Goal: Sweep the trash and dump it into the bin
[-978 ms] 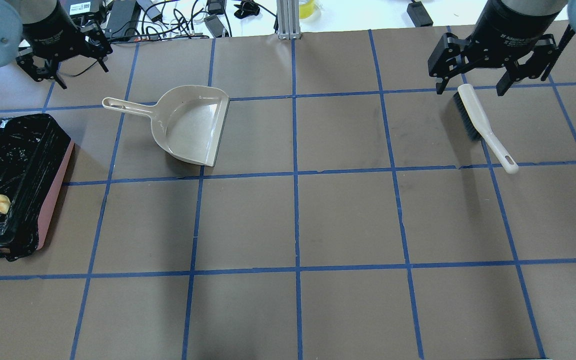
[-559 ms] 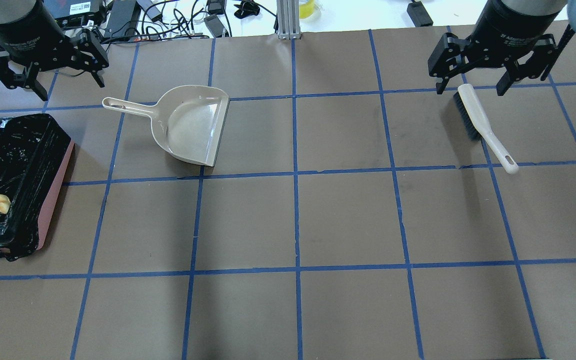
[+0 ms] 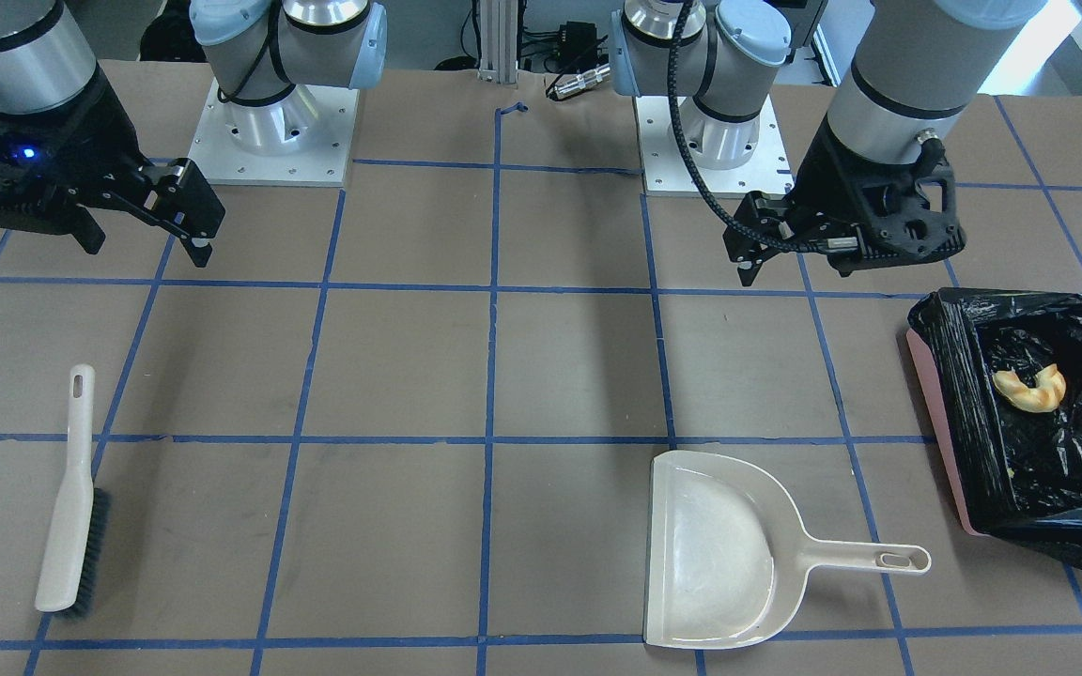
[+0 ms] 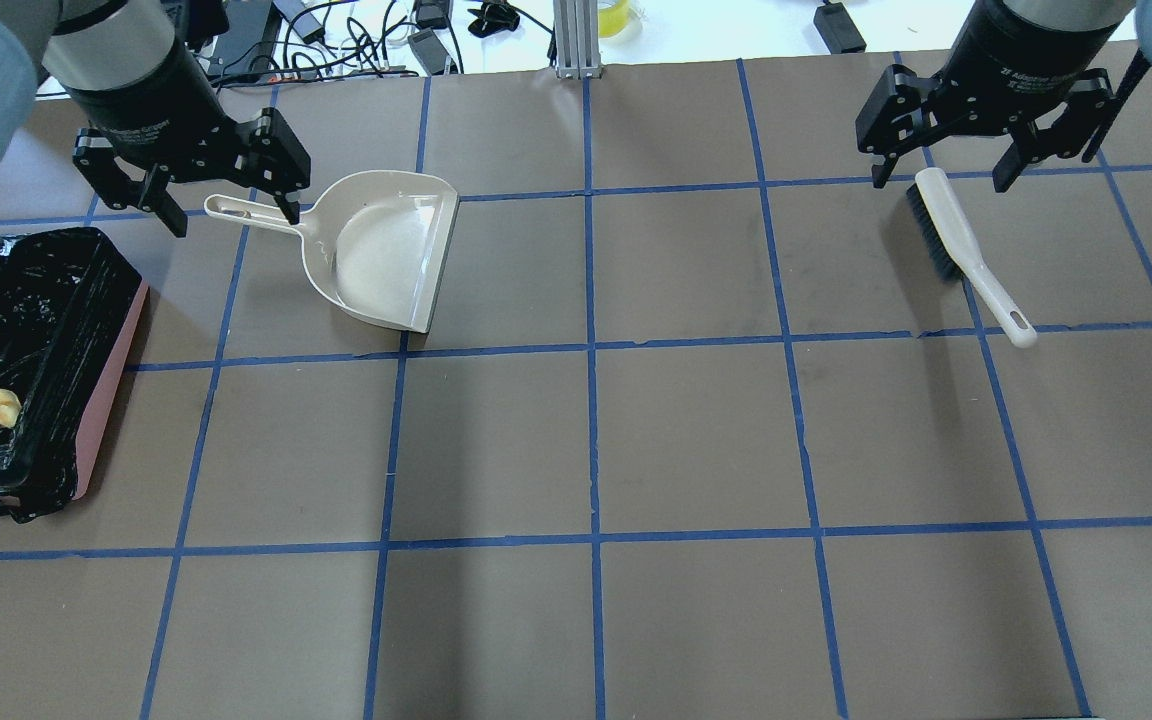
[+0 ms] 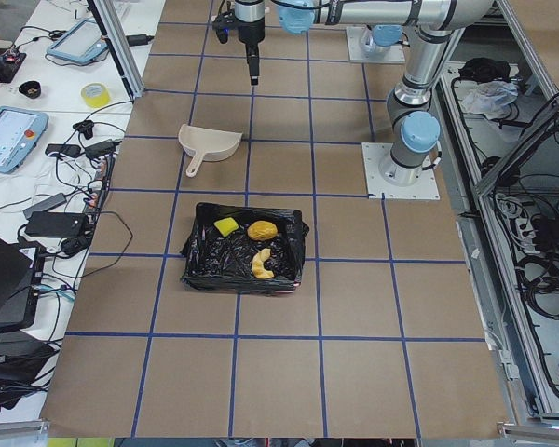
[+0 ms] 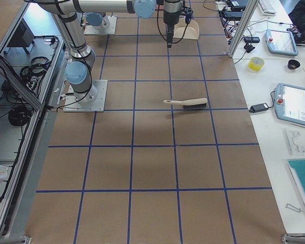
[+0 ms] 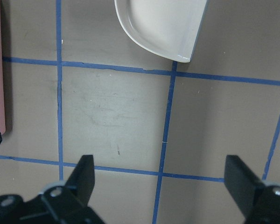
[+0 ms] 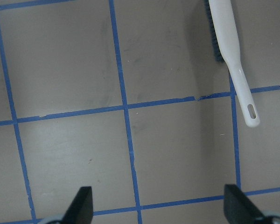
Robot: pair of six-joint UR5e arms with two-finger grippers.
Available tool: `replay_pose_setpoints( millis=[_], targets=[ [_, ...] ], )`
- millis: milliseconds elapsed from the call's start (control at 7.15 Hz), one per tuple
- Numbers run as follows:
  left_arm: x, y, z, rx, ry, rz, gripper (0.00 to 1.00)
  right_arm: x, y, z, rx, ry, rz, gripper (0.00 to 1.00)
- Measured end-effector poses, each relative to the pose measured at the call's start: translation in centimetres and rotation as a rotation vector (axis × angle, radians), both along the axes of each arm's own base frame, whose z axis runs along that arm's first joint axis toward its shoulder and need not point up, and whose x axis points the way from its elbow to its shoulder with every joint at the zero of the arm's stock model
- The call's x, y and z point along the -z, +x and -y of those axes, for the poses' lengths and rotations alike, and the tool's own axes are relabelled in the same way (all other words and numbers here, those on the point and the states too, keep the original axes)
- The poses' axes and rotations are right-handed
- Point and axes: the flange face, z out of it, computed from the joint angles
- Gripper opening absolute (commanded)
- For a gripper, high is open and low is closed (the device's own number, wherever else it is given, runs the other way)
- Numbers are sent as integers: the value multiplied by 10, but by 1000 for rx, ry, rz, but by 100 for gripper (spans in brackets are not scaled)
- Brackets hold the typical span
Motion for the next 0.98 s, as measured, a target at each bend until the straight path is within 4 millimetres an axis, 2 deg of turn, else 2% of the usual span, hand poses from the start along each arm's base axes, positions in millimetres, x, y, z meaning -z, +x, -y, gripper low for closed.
replay_pose_setpoints(
  millis=[419,978],
  targets=[
    [6,-15,-6,77,10,-49,100,0,0,1,14,-2,5,100],
    [1,-20,-13,160,13,-61,100,0,0,2,15,-9,5,100]
  ],
)
